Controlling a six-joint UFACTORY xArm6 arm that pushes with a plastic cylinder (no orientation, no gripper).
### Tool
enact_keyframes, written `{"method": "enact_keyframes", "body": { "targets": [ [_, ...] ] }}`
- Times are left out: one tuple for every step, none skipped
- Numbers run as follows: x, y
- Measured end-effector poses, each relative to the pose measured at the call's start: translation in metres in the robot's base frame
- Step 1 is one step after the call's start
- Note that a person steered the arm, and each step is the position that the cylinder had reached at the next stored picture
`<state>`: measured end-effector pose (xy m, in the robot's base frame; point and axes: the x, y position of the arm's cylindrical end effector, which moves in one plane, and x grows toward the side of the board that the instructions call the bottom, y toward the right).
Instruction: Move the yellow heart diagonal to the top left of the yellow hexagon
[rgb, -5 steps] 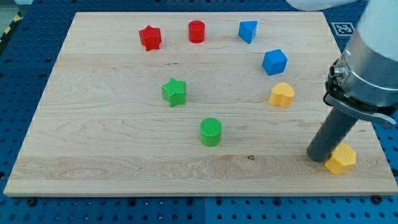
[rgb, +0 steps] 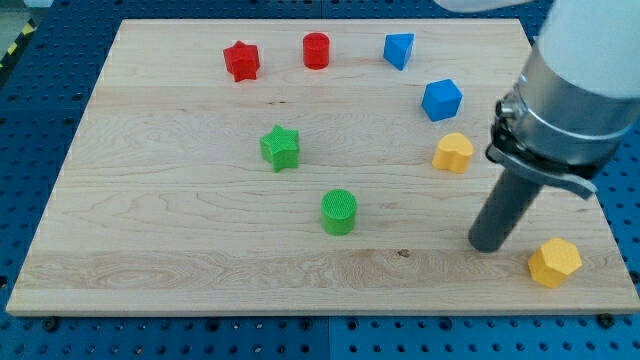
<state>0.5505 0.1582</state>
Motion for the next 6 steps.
{"method": "enact_keyframes", "body": {
  "targets": [
    [-0.036,-0.004],
    [-0.04,0.015],
    [-0.07,0.024],
    [-0.108,0.025],
    [-0.145,-0.002],
    [-0.133,-0.021]
  ]
}}
